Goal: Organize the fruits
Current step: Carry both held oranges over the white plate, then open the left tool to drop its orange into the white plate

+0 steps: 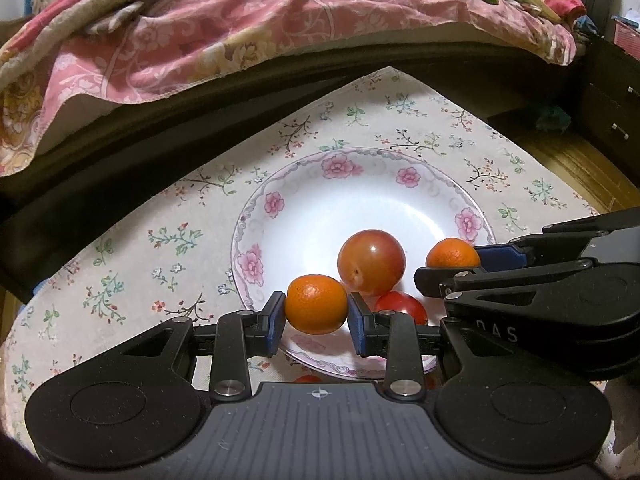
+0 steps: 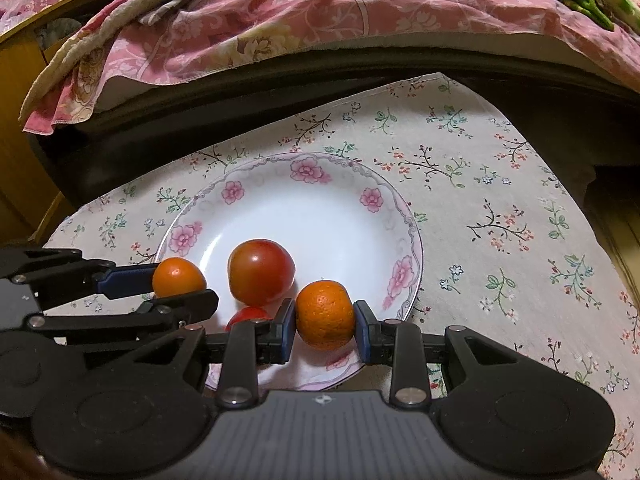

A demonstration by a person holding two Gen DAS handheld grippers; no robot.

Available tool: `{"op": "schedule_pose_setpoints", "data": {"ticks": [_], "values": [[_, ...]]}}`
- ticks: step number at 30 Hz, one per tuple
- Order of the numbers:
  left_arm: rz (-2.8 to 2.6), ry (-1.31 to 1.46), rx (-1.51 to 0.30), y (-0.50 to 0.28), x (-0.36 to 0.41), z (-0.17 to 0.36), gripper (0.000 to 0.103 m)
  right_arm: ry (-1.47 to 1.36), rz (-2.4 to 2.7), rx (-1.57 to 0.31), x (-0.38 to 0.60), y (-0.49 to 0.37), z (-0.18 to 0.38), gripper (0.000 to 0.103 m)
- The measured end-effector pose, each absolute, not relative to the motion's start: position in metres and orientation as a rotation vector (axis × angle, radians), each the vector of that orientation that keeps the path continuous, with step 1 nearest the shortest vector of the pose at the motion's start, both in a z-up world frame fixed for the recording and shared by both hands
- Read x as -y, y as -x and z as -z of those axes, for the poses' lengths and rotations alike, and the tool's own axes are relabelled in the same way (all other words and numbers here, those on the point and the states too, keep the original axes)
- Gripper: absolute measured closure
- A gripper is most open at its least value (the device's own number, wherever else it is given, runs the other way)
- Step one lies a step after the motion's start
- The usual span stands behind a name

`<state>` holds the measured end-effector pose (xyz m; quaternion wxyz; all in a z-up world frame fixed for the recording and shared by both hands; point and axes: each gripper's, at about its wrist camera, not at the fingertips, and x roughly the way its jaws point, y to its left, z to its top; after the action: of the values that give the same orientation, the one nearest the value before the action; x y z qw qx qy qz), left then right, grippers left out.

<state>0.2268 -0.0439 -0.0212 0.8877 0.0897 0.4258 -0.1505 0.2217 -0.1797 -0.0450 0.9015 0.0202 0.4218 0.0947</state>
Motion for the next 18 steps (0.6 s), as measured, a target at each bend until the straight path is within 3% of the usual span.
{"op": "schedule_pose_setpoints", "data": {"ticks": [18], "values": [[0.302, -0.199, -0.882, -0.2284, 0.0451, 0.0230, 0.060, -0.025, -0.196, -0.862, 0.1796, -0.2251, 0.0469, 0.069]]}}
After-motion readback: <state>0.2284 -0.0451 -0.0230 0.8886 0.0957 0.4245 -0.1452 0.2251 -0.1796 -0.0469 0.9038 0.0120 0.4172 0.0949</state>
